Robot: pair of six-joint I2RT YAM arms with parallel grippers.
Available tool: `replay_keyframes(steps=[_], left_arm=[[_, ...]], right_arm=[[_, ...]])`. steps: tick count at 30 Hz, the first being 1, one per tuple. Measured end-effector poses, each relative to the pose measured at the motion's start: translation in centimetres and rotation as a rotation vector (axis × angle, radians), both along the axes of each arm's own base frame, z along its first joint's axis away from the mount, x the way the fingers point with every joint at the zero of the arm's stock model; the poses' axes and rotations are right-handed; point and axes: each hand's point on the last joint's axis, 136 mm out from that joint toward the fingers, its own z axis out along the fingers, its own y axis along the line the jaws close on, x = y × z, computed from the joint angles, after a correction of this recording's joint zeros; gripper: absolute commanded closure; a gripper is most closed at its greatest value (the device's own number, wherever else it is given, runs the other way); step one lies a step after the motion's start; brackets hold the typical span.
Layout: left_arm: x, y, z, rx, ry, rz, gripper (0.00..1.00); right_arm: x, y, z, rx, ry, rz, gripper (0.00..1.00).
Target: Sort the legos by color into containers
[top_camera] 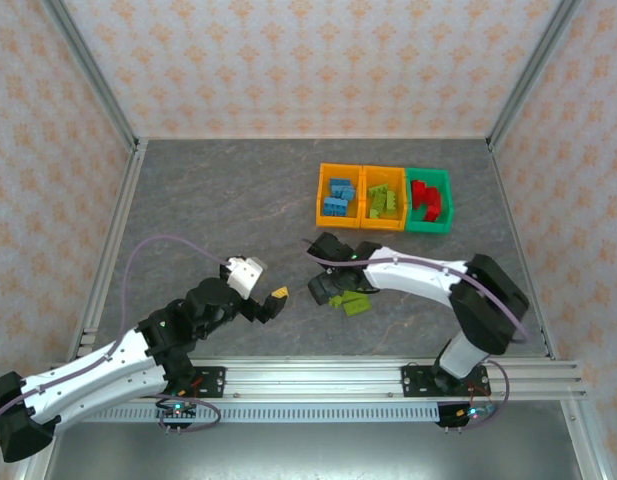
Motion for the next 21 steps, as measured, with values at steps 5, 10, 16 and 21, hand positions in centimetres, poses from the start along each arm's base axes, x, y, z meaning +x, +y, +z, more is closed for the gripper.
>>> replay_keyframes(steps=[5, 10, 16, 21], left_arm=[[0.1, -0.1, -0.3, 0.009, 0.007, 0.000, 0.00], [0.0, -0.1, -0.3, 0.009, 0.008, 0.000, 0.00], [0.0, -0.1, -0.3, 0.008, 0.009, -0.004, 0.00], [0.0, -0.2, -0.3, 0.007, 0.010, -0.007, 0.00]], right_arm=[[0.7, 0.1, -2.6, -0.016, 0.059, 0.007, 0.16], [0.5, 1.0, -2.6, 0.026, 0.076, 0.014, 0.42], [1.2, 1.2, -1.8, 0.067, 0.043, -0.034, 0.49], [4.3, 0.8, 3.5, 0.175, -0.126, -0.129, 0.49]])
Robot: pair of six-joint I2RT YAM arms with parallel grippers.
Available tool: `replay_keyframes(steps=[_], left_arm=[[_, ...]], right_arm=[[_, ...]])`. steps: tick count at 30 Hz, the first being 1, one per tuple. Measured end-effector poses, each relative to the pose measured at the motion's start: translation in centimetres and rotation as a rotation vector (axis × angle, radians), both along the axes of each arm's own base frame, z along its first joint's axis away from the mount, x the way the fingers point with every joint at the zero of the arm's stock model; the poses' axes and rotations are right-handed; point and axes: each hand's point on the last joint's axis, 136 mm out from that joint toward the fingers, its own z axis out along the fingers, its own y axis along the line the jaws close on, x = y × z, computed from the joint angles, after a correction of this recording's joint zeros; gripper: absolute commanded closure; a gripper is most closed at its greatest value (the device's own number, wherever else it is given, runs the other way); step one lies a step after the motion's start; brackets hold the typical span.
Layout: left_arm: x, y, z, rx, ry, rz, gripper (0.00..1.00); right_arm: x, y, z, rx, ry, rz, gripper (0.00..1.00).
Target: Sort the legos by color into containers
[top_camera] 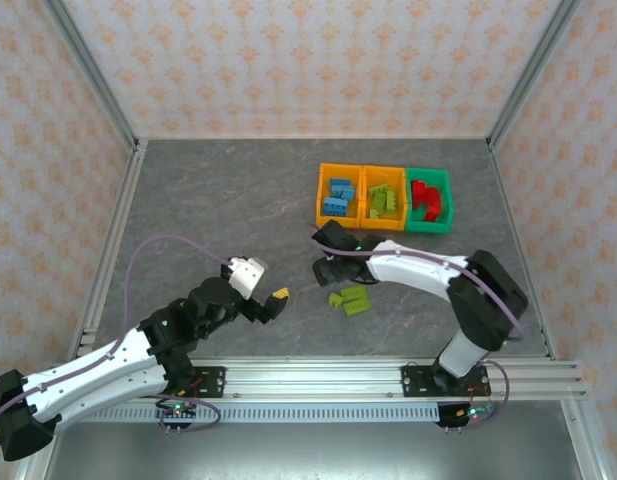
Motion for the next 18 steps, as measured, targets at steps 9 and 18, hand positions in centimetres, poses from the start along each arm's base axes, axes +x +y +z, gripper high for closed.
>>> replay_keyframes(steps=[9, 18], left_arm=[[0.0, 0.0, 0.0, 0.001, 0.001, 0.000, 0.00], [0.0, 0.0, 0.0, 0.000, -0.001, 0.000, 0.00]], right_arm=[[13.0, -1.6, 10.2, 0.095, -0.358, -0.294, 0.46], [22.9, -3.2, 6.3, 0.038, -0.338, -0.422, 0.14]])
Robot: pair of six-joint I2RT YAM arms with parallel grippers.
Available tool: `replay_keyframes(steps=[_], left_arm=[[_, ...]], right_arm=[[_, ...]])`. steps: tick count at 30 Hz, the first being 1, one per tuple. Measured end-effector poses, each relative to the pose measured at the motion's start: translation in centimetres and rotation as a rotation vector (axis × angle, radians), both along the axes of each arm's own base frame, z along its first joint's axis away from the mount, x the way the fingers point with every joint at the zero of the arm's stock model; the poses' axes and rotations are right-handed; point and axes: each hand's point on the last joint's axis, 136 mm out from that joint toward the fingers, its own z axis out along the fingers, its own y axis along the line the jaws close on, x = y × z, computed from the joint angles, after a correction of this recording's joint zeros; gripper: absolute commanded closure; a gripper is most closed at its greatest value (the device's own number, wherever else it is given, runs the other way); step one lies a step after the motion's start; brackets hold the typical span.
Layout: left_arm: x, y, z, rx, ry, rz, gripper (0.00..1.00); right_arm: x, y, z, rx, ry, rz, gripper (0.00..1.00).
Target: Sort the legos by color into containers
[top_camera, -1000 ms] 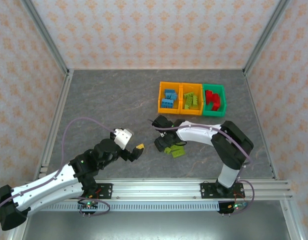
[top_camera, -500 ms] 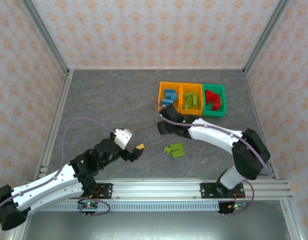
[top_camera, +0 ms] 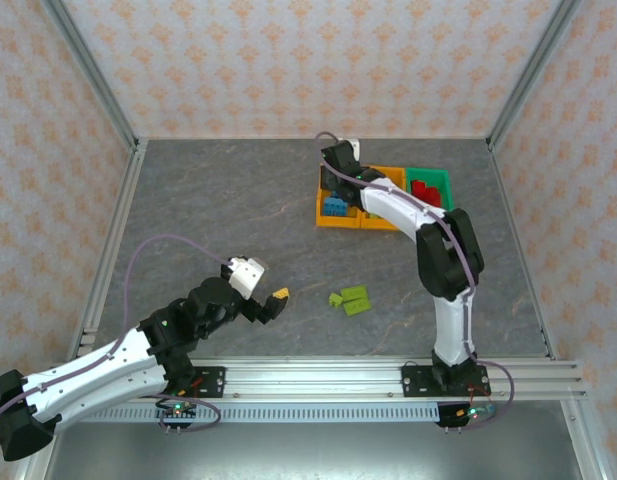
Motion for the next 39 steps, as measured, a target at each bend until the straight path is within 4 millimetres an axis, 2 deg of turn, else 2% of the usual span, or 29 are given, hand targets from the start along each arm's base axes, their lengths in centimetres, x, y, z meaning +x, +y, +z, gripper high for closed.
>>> replay_keyframes(steps=[3, 7, 9, 12, 14, 16, 18, 20, 22, 25, 27, 30, 33, 39], left_arm=[[0.0, 0.0, 0.0, 0.000, 0.000, 0.000, 0.00], [0.0, 0.0, 0.0, 0.000, 0.000, -0.001, 0.00], [0.0, -0.1, 0.0, 0.001, 0.001, -0.001, 0.00], [0.0, -0.3, -0.4, 0.008, 0.012, -0.008, 0.00], [-0.1, -0.5, -0.7, 0.013, 0.022, -0.018, 0.00], [-0.1, -0.6, -0.7, 0.012, 0.025, -0.025, 0.00], [-0.1, -0.7, -0.6, 0.006, 0.022, -0.027, 0.00], [-0.1, -0.7, -0.5, 0.000, 0.020, -0.028, 0.00], [-0.1, -0.8, -0.4, -0.003, 0.020, -0.030, 0.00], [-0.1, -0.8, -0.3, -0.006, 0.017, -0.030, 0.00], [0.0, -0.9, -0.3, -0.007, 0.016, -0.030, 0.00], [0.0, -1.0, -0.7, 0.003, 0.024, -0.030, 0.00], [0.1, -1.0, -1.1, 0.016, 0.032, -0.028, 0.00], [0.2, -0.9, -1.1, 0.020, 0.031, -0.024, 0.00]], right_arm=[[-0.2, 0.2, -0.4, -0.003, 0.030, 0.011, 0.09], [-2.1, 0.5, 1.2, 0.029, 0.034, 0.047, 0.10], [-4.5, 0.0, 2.6, 0.045, 0.036, 0.063, 0.10], [-9.0, -0.6, 6.2, 0.093, 0.003, 0.096, 0.11], [-13.1, -0.5, 8.7, 0.141, -0.030, 0.150, 0.14], [-17.1, 0.0, 10.1, 0.185, -0.048, 0.224, 0.17], [-21.0, 0.8, 10.1, 0.214, -0.032, 0.317, 0.19], [-24.4, 1.5, 8.5, 0.208, 0.024, 0.397, 0.21], [-27.0, 2.0, 5.5, 0.165, 0.125, 0.457, 0.22], [-29.7, 2.6, -0.1, 0.049, 0.306, 0.513, 0.23], [-30.9, 2.8, -3.0, -0.026, 0.401, 0.538, 0.23], [-31.7, 3.0, -6.2, -0.113, 0.485, 0.560, 0.26], [-31.7, 2.9, -8.1, -0.168, 0.531, 0.568, 0.31], [-32.0, 2.8, -10.9, -0.230, 0.603, 0.585, 0.52]])
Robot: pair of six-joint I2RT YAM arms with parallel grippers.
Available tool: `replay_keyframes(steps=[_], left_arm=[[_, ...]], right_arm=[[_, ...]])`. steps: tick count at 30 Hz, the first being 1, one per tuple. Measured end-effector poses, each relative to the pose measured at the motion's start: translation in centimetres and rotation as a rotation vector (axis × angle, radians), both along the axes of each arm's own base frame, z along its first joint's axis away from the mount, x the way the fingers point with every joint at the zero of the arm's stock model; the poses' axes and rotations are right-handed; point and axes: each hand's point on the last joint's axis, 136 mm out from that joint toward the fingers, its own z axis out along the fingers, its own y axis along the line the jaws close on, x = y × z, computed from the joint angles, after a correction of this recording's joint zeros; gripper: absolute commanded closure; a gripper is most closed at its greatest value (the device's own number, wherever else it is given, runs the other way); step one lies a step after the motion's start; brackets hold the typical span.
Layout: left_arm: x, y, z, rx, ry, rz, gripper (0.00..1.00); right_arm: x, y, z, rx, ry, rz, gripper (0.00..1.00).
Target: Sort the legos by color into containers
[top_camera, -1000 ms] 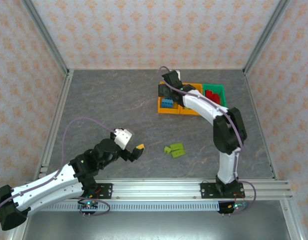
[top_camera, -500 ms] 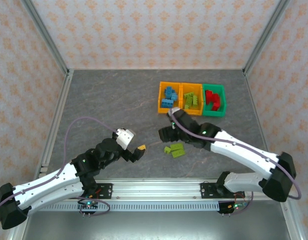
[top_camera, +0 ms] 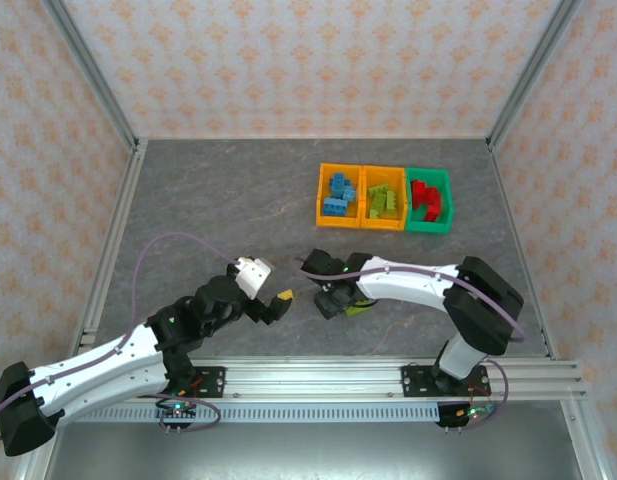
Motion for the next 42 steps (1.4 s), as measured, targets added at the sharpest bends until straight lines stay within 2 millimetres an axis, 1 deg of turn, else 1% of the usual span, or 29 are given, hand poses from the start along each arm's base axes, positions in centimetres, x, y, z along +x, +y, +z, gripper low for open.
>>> replay_keyframes(steps=[2, 3, 5, 8, 14, 17, 20, 21, 23, 25, 27, 29, 31, 32, 33, 34, 35, 36, 37, 39, 40, 42], left_arm=[[0.0, 0.0, 0.0, 0.000, 0.000, 0.000, 0.00], [0.0, 0.0, 0.0, 0.000, 0.000, 0.000, 0.00], [0.0, 0.0, 0.0, 0.000, 0.000, 0.000, 0.00], [0.0, 0.0, 0.0, 0.000, 0.000, 0.000, 0.00], [0.0, 0.0, -0.2, 0.005, 0.004, -0.001, 0.00], [0.0, 0.0, -0.2, 0.004, 0.004, -0.001, 0.00], [0.0, 0.0, -0.2, 0.005, 0.004, -0.001, 0.00], [0.0, 0.0, -0.2, 0.004, 0.004, -0.001, 0.00], [0.0, 0.0, -0.2, 0.005, 0.004, -0.001, 0.00], [0.0, 0.0, -0.2, 0.005, 0.004, -0.001, 0.00], [0.0, 0.0, -0.2, 0.005, 0.005, -0.001, 0.00], [0.0, 0.0, -0.2, 0.005, 0.005, -0.001, 0.00], [0.0, 0.0, -0.2, 0.005, 0.004, -0.001, 0.00], [0.0, 0.0, -0.2, 0.005, 0.004, -0.001, 0.00], [0.0, 0.0, -0.2, 0.005, 0.004, -0.001, 0.00], [0.0, 0.0, -0.2, 0.005, 0.004, -0.001, 0.00], [0.0, 0.0, -0.2, 0.005, 0.004, -0.001, 0.00], [0.0, 0.0, -0.2, 0.005, 0.004, -0.001, 0.00], [0.0, 0.0, -0.2, 0.005, 0.004, -0.001, 0.00], [0.0, 0.0, -0.2, 0.005, 0.004, -0.001, 0.00], [0.0, 0.0, -0.2, 0.006, 0.004, -0.001, 0.00], [0.0, 0.0, -0.3, 0.008, 0.006, -0.001, 0.00]], right_arm=[[0.0, 0.2, -0.3, 0.005, 0.005, 0.002, 0.57], [0.0, 0.4, -0.3, 0.011, 0.005, -0.001, 0.61], [0.3, 0.7, -0.2, 0.024, -0.003, -0.006, 0.65], [0.4, 1.0, -0.2, 0.037, -0.009, -0.014, 0.75], [0.8, 1.2, 0.2, 0.057, -0.029, -0.032, 0.82], [1.2, 1.3, 1.2, 0.104, -0.060, -0.057, 0.84], [2.3, 0.7, 3.6, 0.205, -0.112, -0.130, 0.84], [3.1, 0.2, 4.7, 0.247, -0.137, -0.172, 0.84], [5.3, -1.1, 6.9, 0.328, -0.199, -0.271, 0.84], [8.2, -3.2, 9.3, 0.395, -0.285, -0.396, 0.84], [10.8, -5.5, 10.8, 0.427, -0.354, -0.509, 0.84], [13.6, -8.3, 11.4, 0.435, -0.405, -0.626, 0.84], [16.5, -10.8, 11.4, 0.412, -0.432, -0.722, 0.83], [17.9, -11.6, 11.3, 0.400, -0.440, -0.755, 0.81], [19.5, -12.3, 11.1, 0.388, -0.443, -0.784, 0.76], [21.1, -12.6, 10.9, 0.380, -0.445, -0.802, 0.67], [22.4, -12.7, 10.7, 0.372, -0.445, -0.813, 0.53], [23.7, -12.7, 10.7, 0.370, -0.448, -0.817, 0.43], [25.0, -12.5, 10.7, 0.362, -0.447, -0.816, 0.38], [26.6, -12.1, 11.1, 0.360, -0.450, -0.816, 0.34], [27.0, -12.0, 11.7, 0.366, -0.457, -0.816, 0.32], [26.9, -12.0, 12.6, 0.381, -0.463, -0.824, 0.29]])
